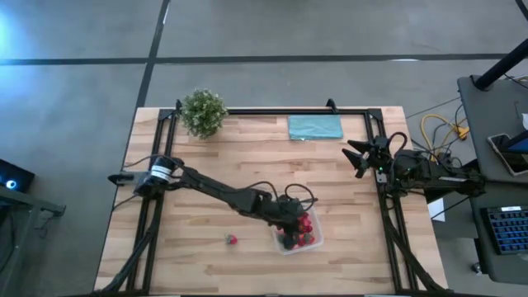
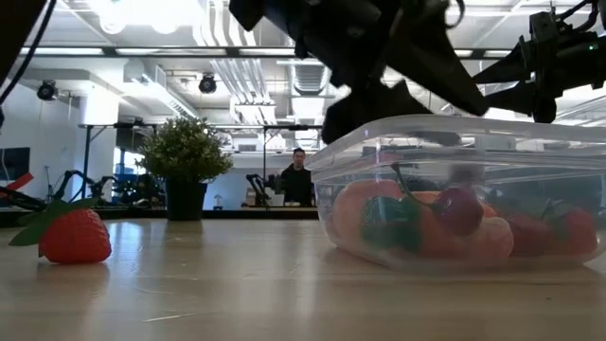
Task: Pick and placing Produce into tupperware
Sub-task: Put the red cherry into the transparent container, then put the red strawberry into the transparent container
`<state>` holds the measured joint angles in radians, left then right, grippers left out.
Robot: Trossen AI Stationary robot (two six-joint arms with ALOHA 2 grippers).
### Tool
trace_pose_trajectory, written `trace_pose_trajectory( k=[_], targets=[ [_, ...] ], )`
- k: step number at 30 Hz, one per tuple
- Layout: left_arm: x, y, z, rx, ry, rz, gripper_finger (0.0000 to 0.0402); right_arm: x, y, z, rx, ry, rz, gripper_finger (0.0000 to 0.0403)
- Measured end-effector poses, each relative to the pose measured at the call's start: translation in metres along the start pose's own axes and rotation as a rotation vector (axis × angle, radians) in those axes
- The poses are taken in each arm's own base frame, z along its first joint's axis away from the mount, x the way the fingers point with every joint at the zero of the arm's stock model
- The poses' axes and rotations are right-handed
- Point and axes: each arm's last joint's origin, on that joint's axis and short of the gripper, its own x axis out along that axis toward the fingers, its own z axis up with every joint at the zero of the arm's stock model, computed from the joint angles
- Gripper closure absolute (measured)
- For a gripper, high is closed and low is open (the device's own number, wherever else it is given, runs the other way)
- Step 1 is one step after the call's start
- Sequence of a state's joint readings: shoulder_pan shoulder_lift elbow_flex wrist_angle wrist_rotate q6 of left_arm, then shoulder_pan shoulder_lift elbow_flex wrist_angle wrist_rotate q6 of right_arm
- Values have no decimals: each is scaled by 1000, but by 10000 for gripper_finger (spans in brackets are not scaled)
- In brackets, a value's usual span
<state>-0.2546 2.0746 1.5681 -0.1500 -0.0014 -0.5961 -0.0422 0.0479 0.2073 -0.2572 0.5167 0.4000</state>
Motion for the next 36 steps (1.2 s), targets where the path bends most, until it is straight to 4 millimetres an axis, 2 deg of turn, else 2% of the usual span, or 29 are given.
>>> trace_pose_trajectory(
  k=[2,5,8,10,14,17,21,24,27,30,36],
  targets=[
    [4,0,0,-1,3,-2,236,0,0,0,0,0,0,154],
    [-2,-6,2,4,0,-11,200,0,0,0,0,0,0,157],
    [-23,-15,4,43,45,-40,172,0,0,0,0,0,0,158],
    [-42,-26,3,149,106,-86,165,0,0,0,0,0,0,158],
    [-76,-39,-17,368,248,-79,162,0,0,0,0,0,0,156],
    [-87,-40,-33,410,312,-75,162,0,0,0,0,-1,-1,158],
    [-93,-40,-63,410,419,-59,162,0,0,0,0,0,-2,158],
    [-97,-33,-90,429,568,-6,162,0,0,0,0,0,0,156],
    [-102,-29,-109,347,674,77,162,0,0,0,-1,0,-1,157],
    [-104,-29,-121,345,684,121,162,0,0,0,0,0,-1,158],
    [-103,-30,-124,422,614,195,162,0,0,0,0,0,0,154]
  ],
)
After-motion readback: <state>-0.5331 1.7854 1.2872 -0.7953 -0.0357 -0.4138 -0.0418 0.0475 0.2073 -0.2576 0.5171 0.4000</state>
